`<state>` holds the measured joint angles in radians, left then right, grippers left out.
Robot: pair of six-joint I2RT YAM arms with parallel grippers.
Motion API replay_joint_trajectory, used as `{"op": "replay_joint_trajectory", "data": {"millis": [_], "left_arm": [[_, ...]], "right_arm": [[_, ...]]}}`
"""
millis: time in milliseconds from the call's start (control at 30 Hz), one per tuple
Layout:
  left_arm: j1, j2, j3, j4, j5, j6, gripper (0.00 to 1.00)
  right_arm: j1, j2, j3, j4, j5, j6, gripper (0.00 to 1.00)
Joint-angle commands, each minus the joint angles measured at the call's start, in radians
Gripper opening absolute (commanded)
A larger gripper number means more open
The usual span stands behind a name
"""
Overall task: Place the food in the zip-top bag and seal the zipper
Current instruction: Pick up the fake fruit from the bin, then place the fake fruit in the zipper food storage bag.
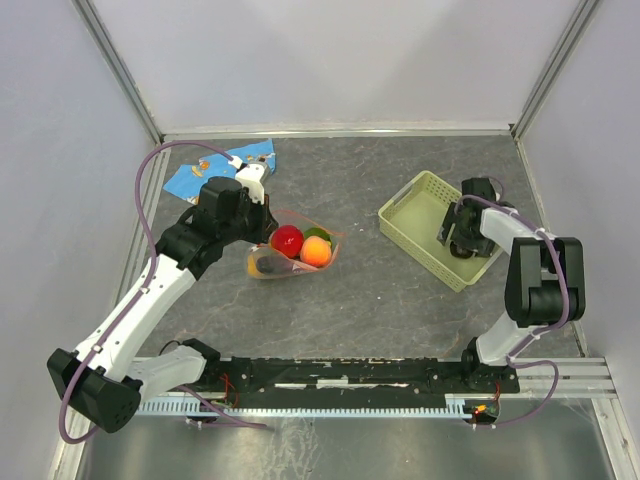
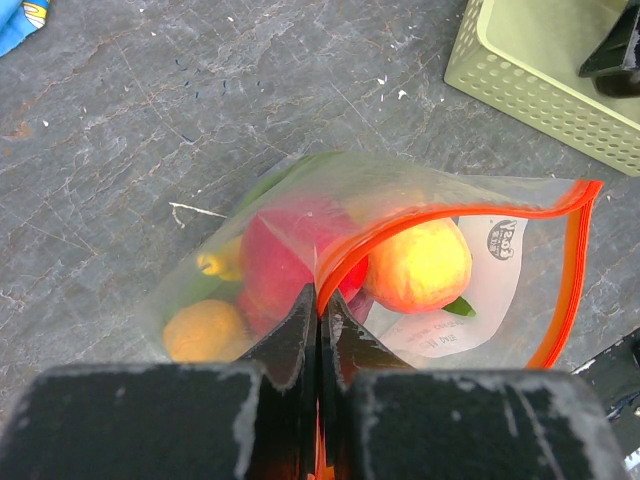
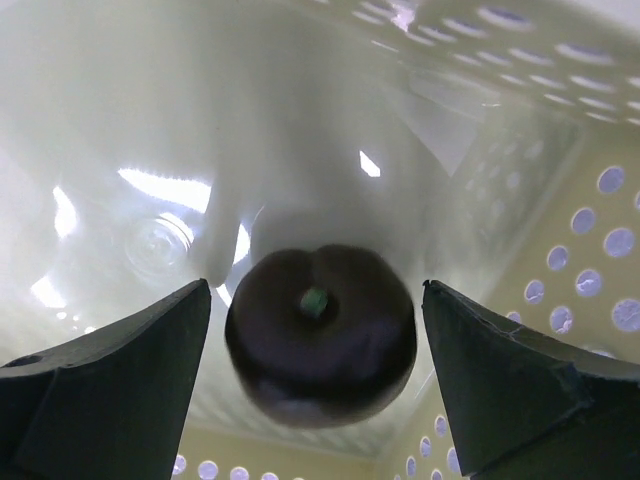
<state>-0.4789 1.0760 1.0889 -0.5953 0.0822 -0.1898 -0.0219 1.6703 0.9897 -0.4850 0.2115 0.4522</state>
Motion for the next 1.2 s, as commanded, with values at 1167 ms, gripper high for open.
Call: {"op": "replay_joint_trajectory", "data": {"millis": [1167], "left_arm": [[0.004,0.002,0.0,0.046,0.011,0.03,0.03]], "right_arm": [[0.328,-0.469,0.051,-0.012,-0.106,-0.031,0.59]]}}
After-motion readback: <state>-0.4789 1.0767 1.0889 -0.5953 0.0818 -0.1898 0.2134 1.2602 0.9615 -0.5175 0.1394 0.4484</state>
